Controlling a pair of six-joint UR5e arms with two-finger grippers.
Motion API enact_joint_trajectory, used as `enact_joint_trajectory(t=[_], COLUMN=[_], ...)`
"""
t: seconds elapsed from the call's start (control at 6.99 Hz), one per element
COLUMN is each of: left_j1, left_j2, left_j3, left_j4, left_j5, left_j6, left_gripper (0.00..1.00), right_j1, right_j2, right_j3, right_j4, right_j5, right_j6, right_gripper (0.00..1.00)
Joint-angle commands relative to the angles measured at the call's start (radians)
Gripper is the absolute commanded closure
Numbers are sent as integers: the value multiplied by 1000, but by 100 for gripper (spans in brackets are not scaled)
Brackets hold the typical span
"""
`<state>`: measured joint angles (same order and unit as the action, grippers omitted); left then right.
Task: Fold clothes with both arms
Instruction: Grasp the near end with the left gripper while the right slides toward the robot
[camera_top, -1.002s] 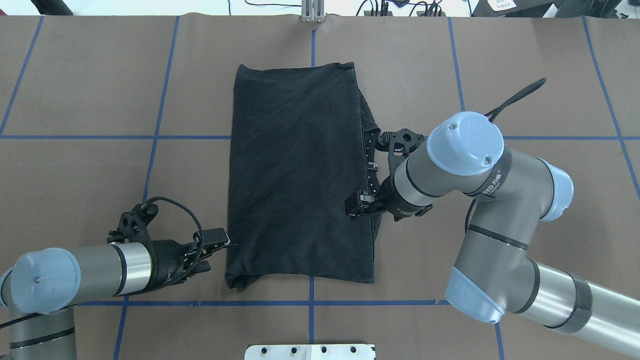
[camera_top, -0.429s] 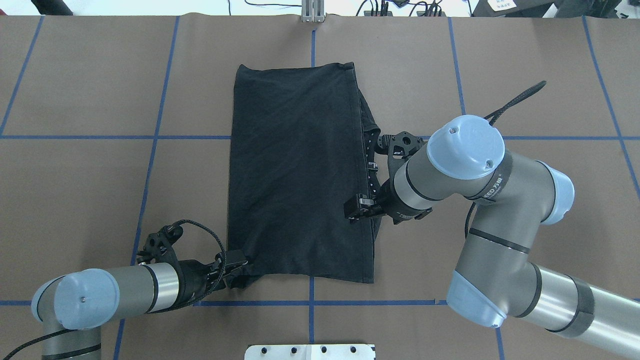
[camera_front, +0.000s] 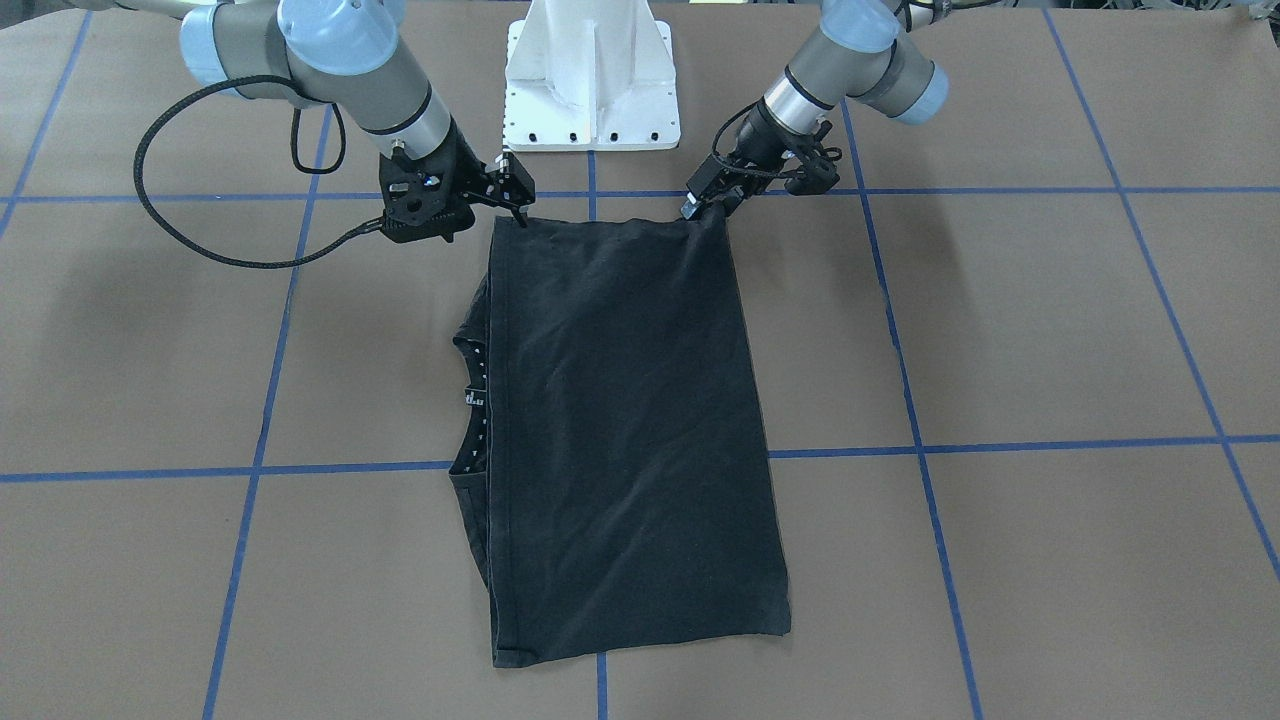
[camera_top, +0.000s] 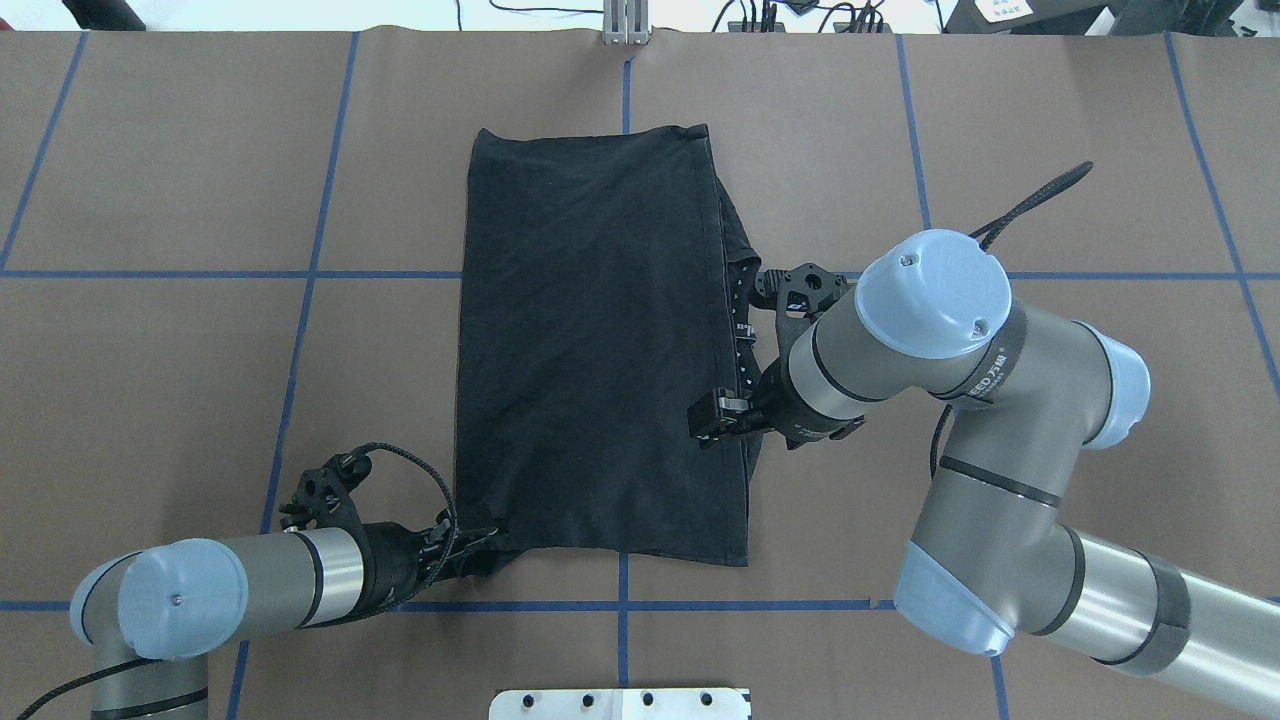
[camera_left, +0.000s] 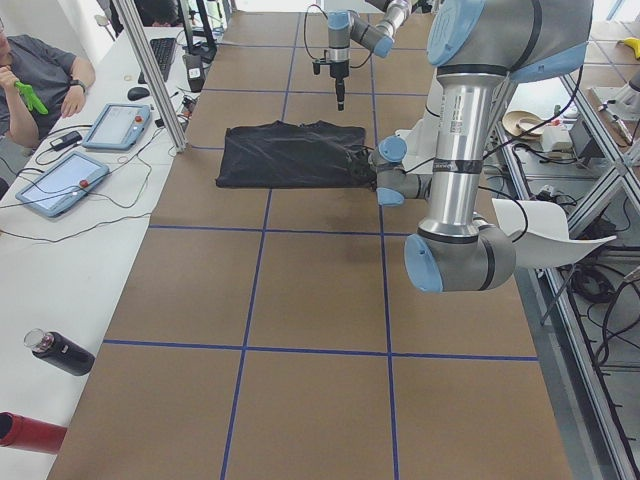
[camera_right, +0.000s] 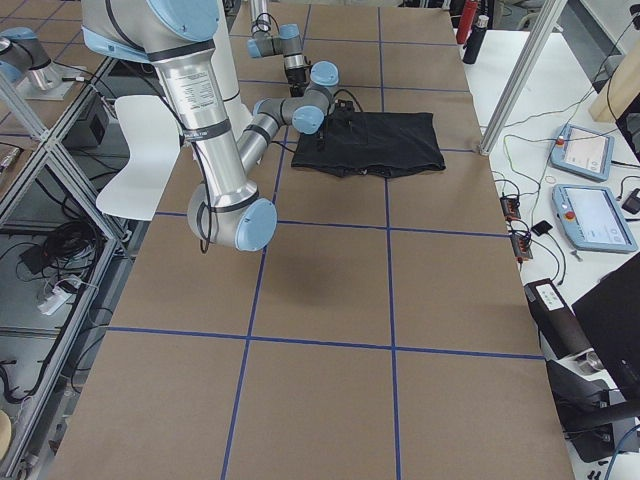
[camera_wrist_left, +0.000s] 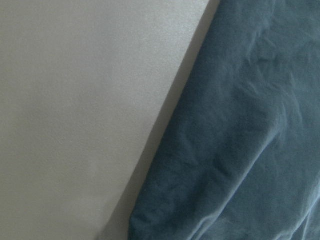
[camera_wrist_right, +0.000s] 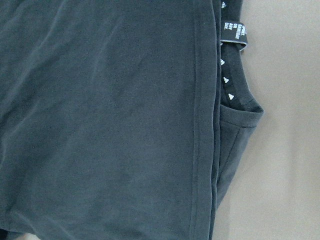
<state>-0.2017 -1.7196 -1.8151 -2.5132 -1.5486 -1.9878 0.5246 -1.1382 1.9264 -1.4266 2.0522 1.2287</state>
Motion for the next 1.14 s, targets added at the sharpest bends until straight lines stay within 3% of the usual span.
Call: enact_joint_trajectory(t=[0.0, 0.14, 0.43, 0.86, 1.0], left_j1=[1, 1, -5, -13, -15], left_j2=[-3, -12, -18, -14, -14], left_j3=[0, -3, -6, -20, -20], left_j4=[1, 23, 28, 28, 28], left_j5=[-1, -1, -1, -1, -2], left_j6=[1, 1, 0, 1, 1], left_gripper=[37, 53, 97, 100, 100], right_j1=[0, -1, -2, -30, -91], right_j2=[-3, -11, -15, -12, -12], right_j3=[-1, -1, 0, 2, 2], right_j4=[0, 0, 0, 2, 8], right_j5=[0, -3, -4, -13, -93], right_j6=[0, 0, 1, 97, 168], right_gripper=[0, 0, 0, 0, 0])
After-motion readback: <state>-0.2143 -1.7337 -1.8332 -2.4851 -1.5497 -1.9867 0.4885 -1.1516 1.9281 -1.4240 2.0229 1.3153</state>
